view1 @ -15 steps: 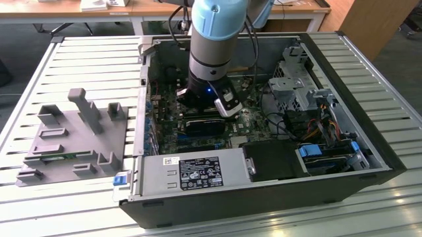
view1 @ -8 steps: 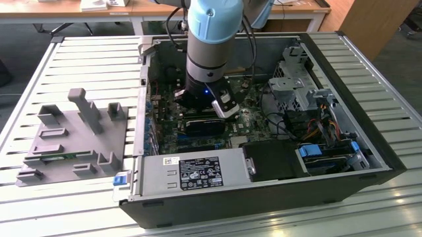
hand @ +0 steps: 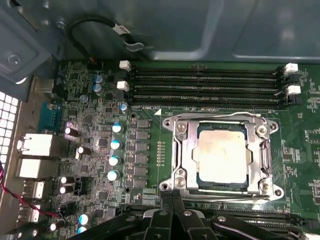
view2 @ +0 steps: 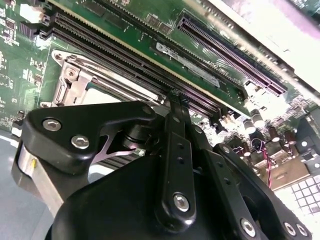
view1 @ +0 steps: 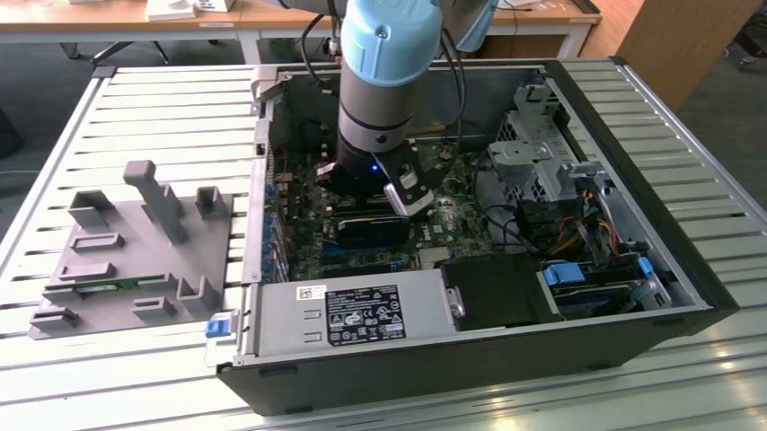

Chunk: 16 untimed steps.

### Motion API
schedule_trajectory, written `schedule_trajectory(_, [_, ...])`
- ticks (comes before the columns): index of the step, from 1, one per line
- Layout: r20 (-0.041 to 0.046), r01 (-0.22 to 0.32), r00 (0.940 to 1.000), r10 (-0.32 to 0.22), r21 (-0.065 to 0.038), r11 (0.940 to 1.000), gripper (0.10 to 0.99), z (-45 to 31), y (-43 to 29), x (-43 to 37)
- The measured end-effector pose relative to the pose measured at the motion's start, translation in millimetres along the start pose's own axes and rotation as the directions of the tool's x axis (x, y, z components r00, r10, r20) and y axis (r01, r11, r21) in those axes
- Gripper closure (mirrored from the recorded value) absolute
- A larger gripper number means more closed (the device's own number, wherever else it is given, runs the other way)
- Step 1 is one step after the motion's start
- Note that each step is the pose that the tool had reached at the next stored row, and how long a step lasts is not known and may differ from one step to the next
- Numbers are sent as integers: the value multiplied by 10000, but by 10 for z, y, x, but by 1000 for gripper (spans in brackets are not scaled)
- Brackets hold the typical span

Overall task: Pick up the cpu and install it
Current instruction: 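Install the second cpu locking lever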

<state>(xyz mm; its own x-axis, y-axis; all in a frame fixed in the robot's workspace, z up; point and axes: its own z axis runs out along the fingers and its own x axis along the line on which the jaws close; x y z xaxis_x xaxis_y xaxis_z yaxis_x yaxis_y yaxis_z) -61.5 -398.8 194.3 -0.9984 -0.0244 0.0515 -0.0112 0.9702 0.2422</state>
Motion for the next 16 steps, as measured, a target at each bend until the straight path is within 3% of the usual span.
schedule_trajectory(5, [10,9,10000,-9,-125,9999,980,15,-3,11])
schedule_trajectory(16, [31,22,10000,-21,-213,9998,980,58,7,69])
